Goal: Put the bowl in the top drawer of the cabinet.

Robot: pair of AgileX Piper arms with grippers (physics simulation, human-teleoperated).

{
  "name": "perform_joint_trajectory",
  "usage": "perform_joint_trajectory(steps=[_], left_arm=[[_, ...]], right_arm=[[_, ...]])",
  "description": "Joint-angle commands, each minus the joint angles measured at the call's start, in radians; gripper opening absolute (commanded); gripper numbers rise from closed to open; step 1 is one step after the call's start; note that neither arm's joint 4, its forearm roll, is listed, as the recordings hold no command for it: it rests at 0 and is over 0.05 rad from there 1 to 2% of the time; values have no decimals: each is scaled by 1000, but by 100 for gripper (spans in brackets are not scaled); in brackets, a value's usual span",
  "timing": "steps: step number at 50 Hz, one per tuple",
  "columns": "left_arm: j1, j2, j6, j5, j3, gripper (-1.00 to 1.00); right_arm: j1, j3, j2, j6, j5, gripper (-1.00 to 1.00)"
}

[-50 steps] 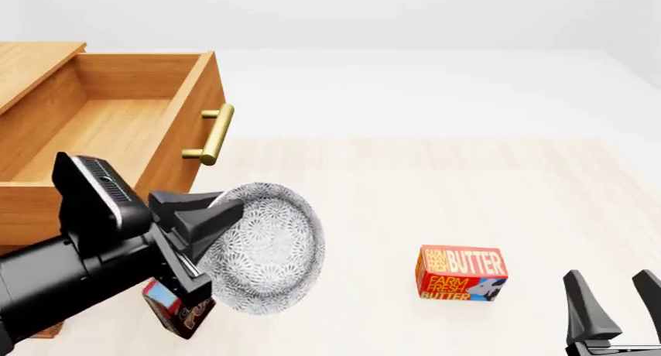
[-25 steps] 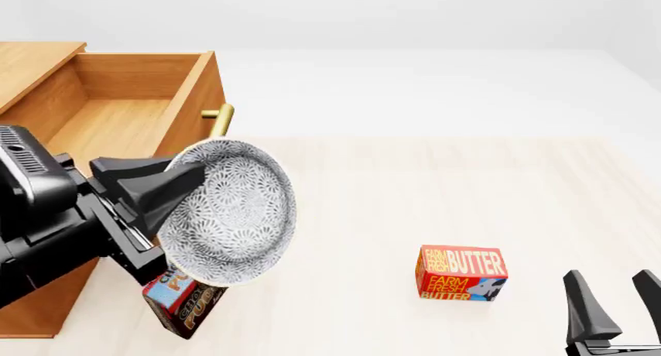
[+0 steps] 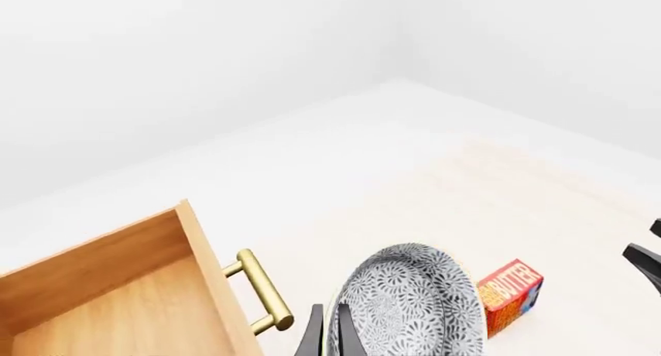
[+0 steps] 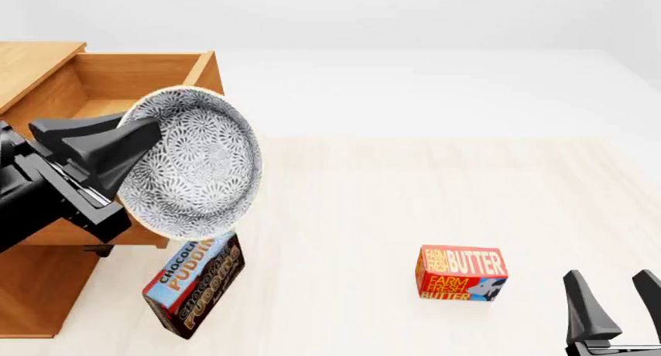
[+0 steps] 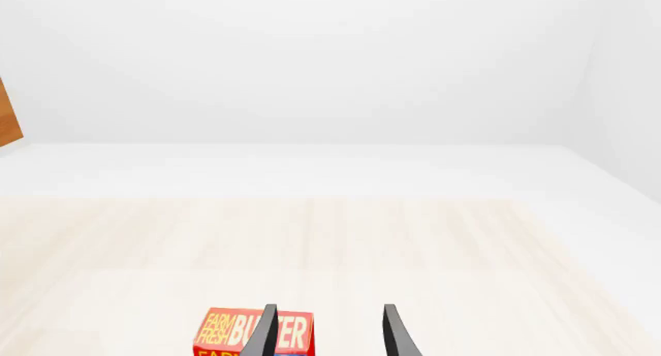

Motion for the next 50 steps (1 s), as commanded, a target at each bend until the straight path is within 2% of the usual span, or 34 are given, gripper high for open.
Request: perform_joint_trajectory(steps=[1,27,40,43,50], left_arm=[[80,-6,13,-3,-40,-100],[218,64,1,-48,-89,-100],[285,111,-17,-73,-112,-100],[306,135,-39,-70,-124,-100],[339,157,-30,-96,-129,-100]], right_arm=[[0,0,-1,-1,0,100],[0,0,-1,-1,0,100],[0,0,-1,-1,0,100],[0,0,-1,-1,0,100],[0,0,-1,-1,1,100]])
